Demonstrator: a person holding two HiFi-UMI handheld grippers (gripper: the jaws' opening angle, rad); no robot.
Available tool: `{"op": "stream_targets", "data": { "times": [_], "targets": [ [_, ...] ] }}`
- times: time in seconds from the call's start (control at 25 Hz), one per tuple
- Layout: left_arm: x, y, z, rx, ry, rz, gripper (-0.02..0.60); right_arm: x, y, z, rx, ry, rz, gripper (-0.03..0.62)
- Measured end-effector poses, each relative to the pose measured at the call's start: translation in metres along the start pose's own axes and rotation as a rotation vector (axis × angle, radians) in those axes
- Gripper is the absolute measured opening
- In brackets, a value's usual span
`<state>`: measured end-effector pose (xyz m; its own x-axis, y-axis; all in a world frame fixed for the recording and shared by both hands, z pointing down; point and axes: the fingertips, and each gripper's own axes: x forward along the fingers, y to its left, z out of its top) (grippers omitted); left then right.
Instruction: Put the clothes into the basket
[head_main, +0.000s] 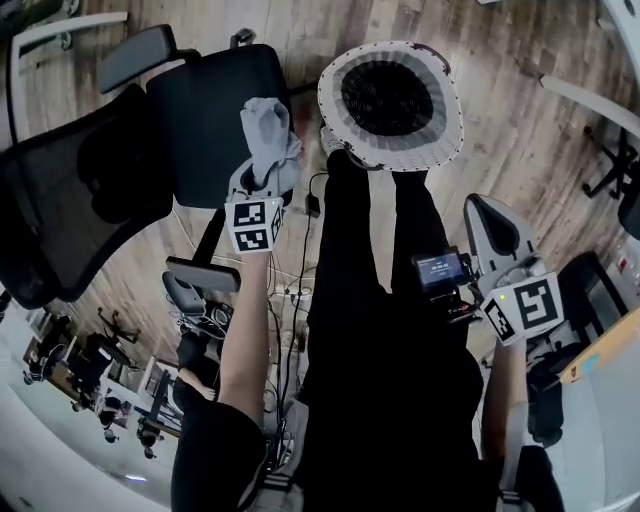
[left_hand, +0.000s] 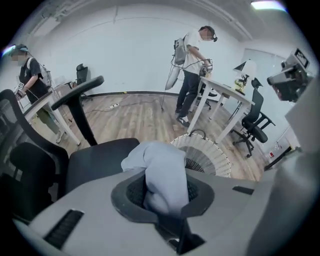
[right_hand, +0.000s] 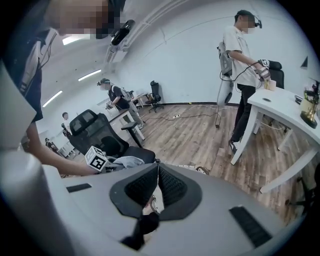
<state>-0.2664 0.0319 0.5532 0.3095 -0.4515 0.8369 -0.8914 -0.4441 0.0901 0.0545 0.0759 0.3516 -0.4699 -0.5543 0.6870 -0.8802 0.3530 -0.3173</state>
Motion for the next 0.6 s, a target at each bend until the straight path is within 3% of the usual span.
{"op": "stream_targets", "data": {
  "times": [0.28, 0.6],
  "targets": [
    [0.002, -0.08, 0.05, 0.042, -0.055, -0.104, 0.086, -0.016, -0.027, -0.023, 0.036, -0.029, -0.011, 0.017],
    [0.055, -0.169, 0.075, 0.191, -0.025, -0.215, 0.086, -0.043, -0.065, -0.056, 0.102, -0.049, -0.027, 0.017]
  ]
}}
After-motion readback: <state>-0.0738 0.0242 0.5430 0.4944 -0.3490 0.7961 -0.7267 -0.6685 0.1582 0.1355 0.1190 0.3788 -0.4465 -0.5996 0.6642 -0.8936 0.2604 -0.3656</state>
